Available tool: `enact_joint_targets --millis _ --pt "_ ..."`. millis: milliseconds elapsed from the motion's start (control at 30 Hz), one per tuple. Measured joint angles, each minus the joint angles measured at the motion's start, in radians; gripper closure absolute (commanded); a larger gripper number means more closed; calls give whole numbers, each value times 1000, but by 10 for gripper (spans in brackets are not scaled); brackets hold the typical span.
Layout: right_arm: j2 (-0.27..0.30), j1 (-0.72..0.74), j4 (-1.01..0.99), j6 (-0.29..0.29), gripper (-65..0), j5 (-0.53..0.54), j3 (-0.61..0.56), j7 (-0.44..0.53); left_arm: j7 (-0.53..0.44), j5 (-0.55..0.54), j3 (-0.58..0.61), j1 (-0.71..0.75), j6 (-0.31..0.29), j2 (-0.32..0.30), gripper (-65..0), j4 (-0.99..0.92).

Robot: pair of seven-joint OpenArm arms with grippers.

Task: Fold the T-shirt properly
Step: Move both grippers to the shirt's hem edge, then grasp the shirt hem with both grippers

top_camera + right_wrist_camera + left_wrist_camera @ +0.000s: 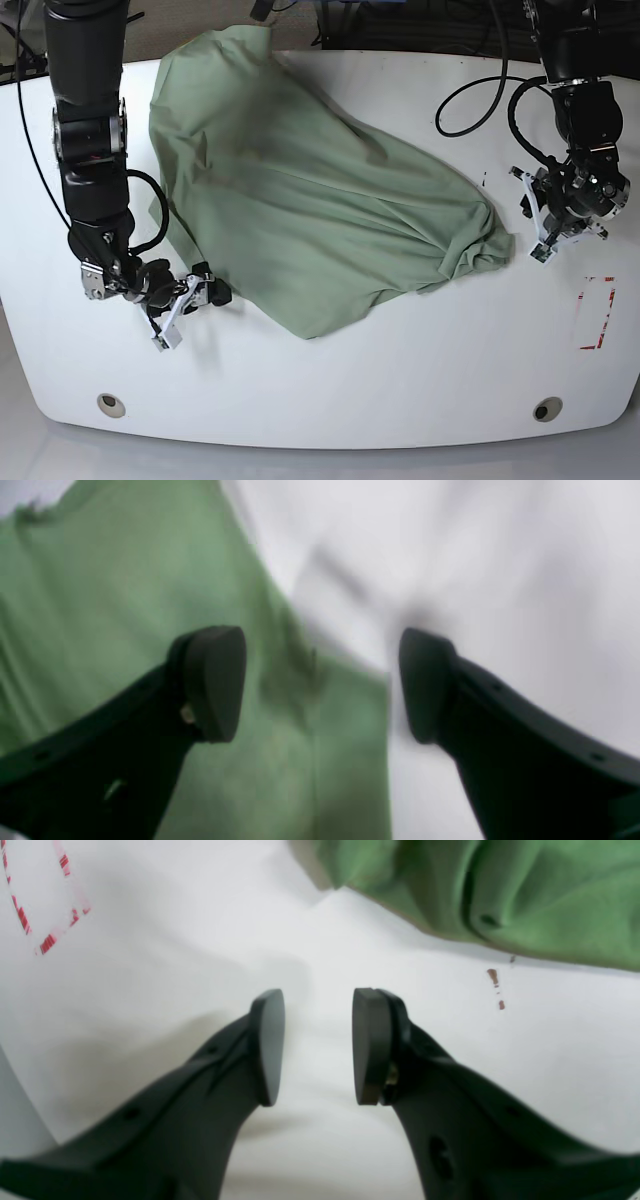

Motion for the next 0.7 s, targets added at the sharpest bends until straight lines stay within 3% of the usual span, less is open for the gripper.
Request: enact_joint_targets --millis 133,267,667,700 --pt "-42 33 -116 4 -466 2 -47 69 0 -1 -3 0 0 0 -204 0" --pt "-82 33 -134 -5 -466 -2 -79 73 3 3 -35 -1 0 10 -218 16" --pt "-177 13 -134 0 -460 12 -80 117 31 13 -40 -12 0 107 -451 210" --pt "-184 12 -134 1 -460 10 -80 109 32 8 -38 -17 21 121 -464 210"
